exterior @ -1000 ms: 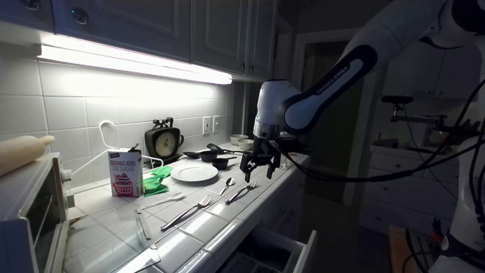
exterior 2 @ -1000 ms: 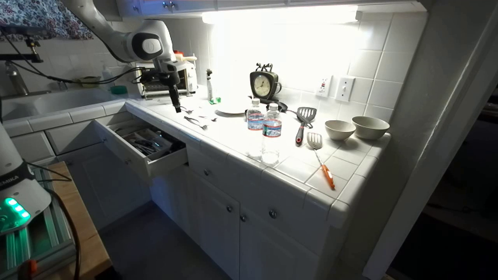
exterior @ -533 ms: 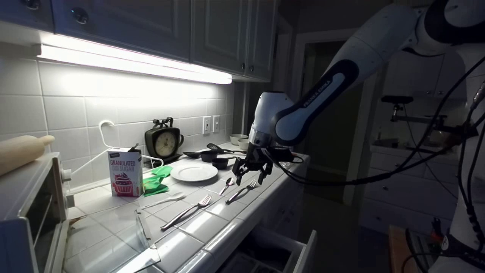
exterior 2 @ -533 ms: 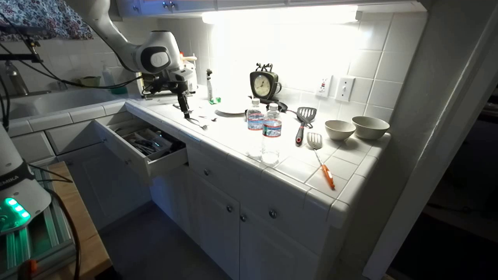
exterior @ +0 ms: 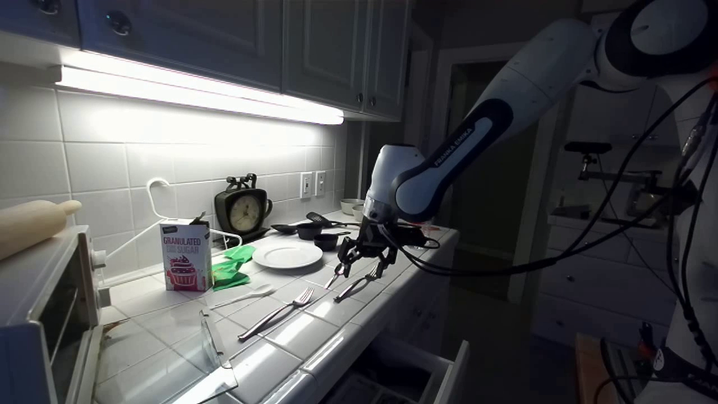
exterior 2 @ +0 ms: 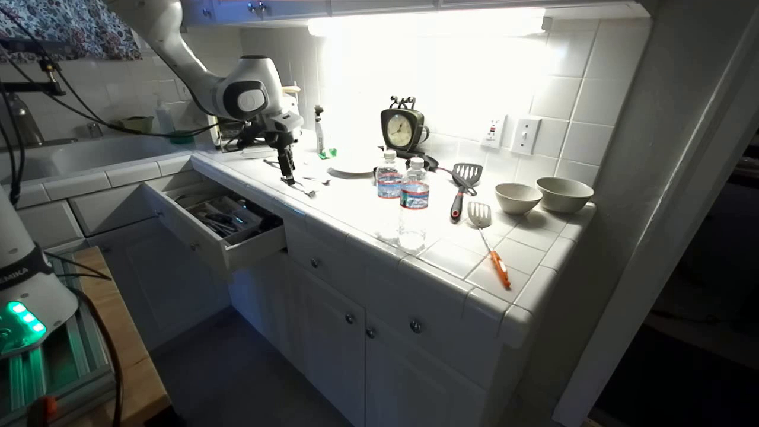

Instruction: Put the fork inside the drawer

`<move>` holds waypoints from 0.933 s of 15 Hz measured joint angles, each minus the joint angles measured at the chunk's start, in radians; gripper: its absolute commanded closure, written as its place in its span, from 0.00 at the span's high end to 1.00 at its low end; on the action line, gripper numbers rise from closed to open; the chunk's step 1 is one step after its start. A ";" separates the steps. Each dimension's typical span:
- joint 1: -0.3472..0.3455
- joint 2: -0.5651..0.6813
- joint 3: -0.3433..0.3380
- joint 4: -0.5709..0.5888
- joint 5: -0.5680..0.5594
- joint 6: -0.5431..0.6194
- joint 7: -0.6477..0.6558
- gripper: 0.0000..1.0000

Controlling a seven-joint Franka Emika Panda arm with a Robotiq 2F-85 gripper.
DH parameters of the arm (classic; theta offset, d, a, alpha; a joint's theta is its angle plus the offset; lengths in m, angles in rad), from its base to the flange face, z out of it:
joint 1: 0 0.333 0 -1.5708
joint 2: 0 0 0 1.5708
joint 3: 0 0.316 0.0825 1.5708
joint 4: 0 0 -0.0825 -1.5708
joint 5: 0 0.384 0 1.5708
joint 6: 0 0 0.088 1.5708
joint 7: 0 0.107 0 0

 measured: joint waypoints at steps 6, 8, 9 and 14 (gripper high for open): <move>-0.001 0.040 -0.031 0.041 0.000 -0.001 -0.008 0.74; -0.001 0.051 -0.036 0.047 0.000 -0.001 -0.008 0.59; -0.001 0.055 -0.037 0.049 0.001 -0.001 -0.008 0.52; 0.001 0.064 -0.037 0.058 0.006 -0.002 -0.008 0.16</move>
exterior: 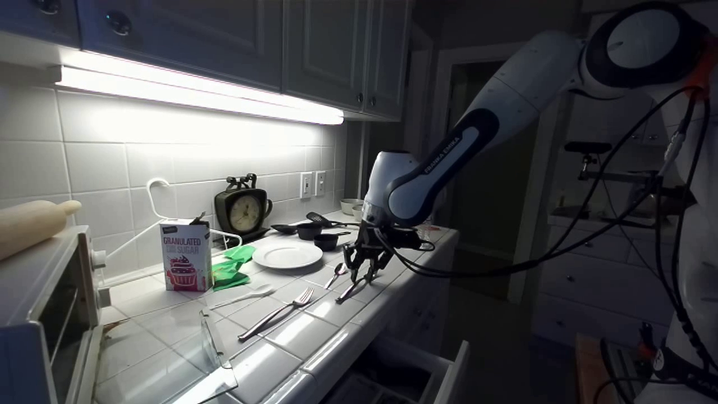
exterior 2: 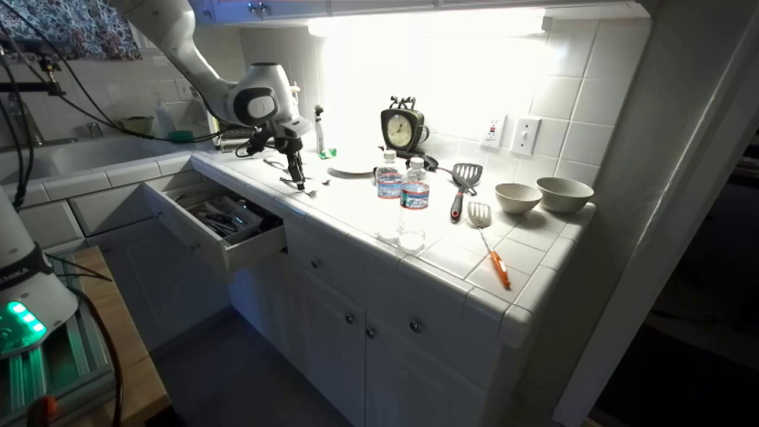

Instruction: Put the fork inside the drawer

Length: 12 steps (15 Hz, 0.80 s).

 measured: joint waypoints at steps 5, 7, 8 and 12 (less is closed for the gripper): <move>0.000 0.000 0.000 0.001 0.002 -0.004 0.000 0.00; 0.002 -0.001 -0.002 0.004 0.002 -0.017 0.002 0.02; 0.007 -0.002 -0.007 0.006 0.002 -0.030 0.006 0.02; 0.047 -0.034 -0.037 0.005 0.000 -0.165 0.078 0.02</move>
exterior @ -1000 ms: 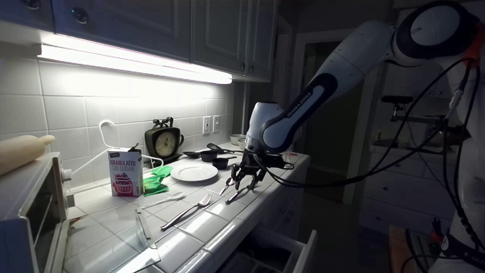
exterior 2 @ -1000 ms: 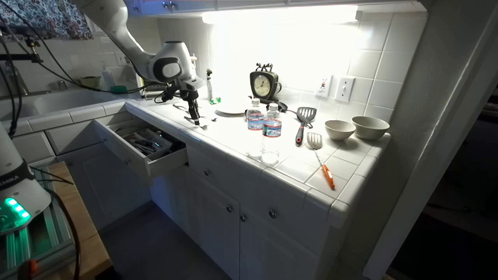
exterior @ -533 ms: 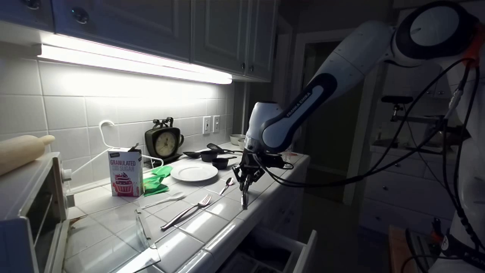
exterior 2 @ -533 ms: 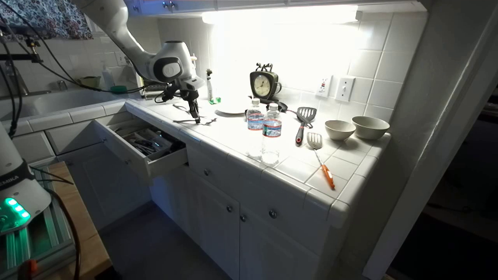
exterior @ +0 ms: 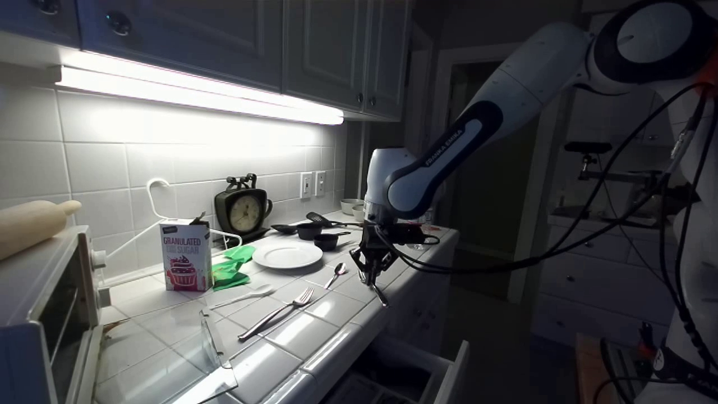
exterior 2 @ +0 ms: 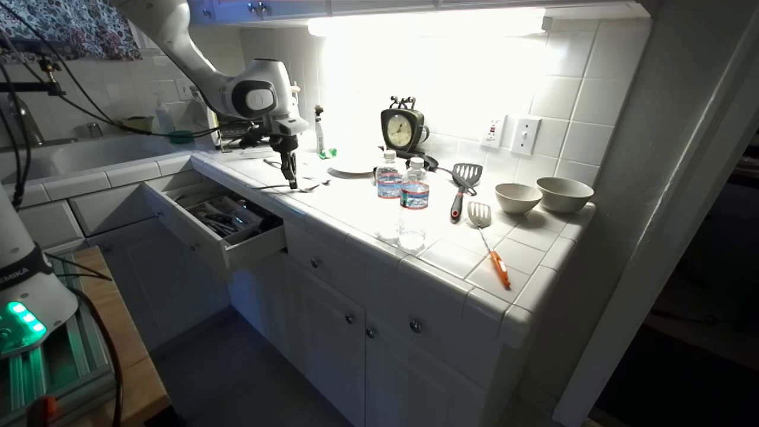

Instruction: Put the fork inside the drawer

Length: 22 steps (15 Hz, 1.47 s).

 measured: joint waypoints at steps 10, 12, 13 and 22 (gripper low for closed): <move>0.090 -0.132 0.045 -0.132 -0.070 -0.143 0.274 0.02; 0.095 -0.155 0.075 -0.157 -0.092 -0.129 0.271 0.02; 0.096 -0.165 0.090 -0.170 -0.112 -0.113 0.262 0.02; 0.083 -0.230 0.180 -0.286 -0.121 0.067 -0.119 0.02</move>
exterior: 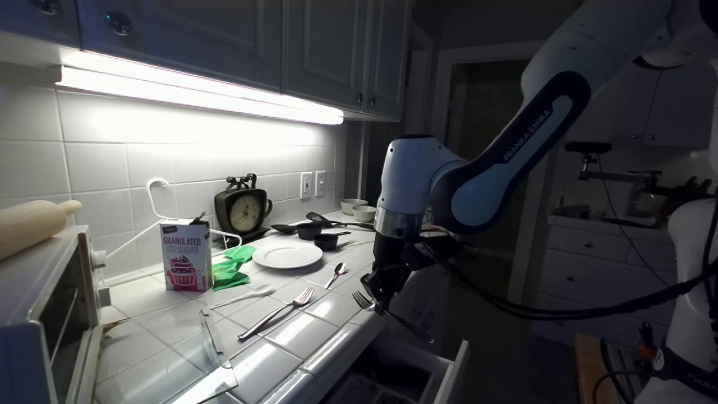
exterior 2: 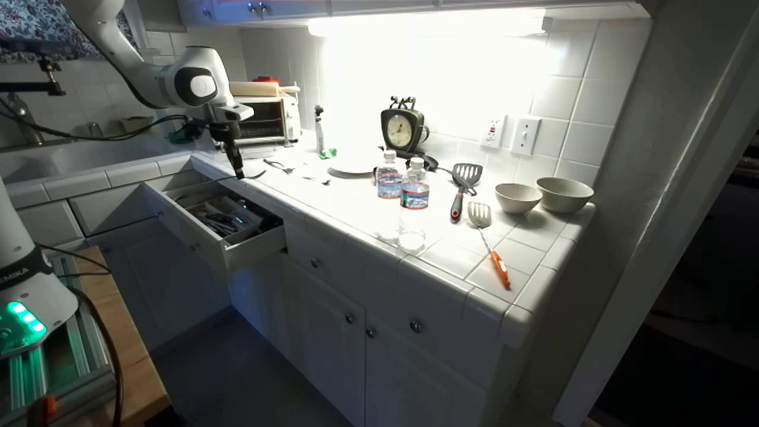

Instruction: Put the fork inside the drawer

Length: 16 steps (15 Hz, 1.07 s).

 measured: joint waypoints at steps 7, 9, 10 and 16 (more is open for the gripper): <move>-0.012 -0.013 0.018 -0.033 0.066 0.012 -0.230 0.08; -0.012 -0.013 0.018 -0.033 0.066 0.012 -0.230 0.08; -0.012 -0.013 0.018 -0.033 0.066 0.012 -0.230 0.08; -0.013 -0.012 0.025 -0.034 0.077 0.034 -0.339 0.02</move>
